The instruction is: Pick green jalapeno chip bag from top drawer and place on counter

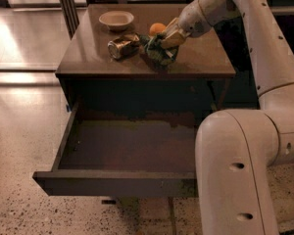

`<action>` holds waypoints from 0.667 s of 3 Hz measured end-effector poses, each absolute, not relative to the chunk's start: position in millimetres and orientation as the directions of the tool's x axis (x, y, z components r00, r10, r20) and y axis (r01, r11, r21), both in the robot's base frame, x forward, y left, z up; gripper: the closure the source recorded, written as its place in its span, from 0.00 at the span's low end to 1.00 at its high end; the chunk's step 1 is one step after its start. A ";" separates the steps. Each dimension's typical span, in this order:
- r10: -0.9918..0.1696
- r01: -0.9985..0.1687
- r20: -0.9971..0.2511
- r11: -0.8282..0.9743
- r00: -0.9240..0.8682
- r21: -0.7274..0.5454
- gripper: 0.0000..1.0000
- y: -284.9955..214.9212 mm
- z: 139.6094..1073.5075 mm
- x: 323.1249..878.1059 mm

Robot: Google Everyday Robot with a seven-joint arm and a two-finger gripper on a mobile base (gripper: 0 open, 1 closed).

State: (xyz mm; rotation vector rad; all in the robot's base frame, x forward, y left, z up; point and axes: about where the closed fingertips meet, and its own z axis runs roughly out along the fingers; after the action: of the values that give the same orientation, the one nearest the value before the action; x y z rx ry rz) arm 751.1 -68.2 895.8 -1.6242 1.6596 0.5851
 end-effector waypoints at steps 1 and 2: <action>-0.616 -0.987 -0.788 0.111 0.023 -0.115 1.00 -75.2 880.8 747.7; -0.613 -0.987 -0.790 0.112 0.021 -0.113 0.83 -74.9 879.4 748.3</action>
Offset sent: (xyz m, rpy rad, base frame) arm -0.0030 -0.0063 -0.0136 0.0397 0.0438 -0.0051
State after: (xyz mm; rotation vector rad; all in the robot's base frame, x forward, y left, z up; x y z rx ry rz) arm 748.3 -74.9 879.4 -1.5816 1.6749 0.6611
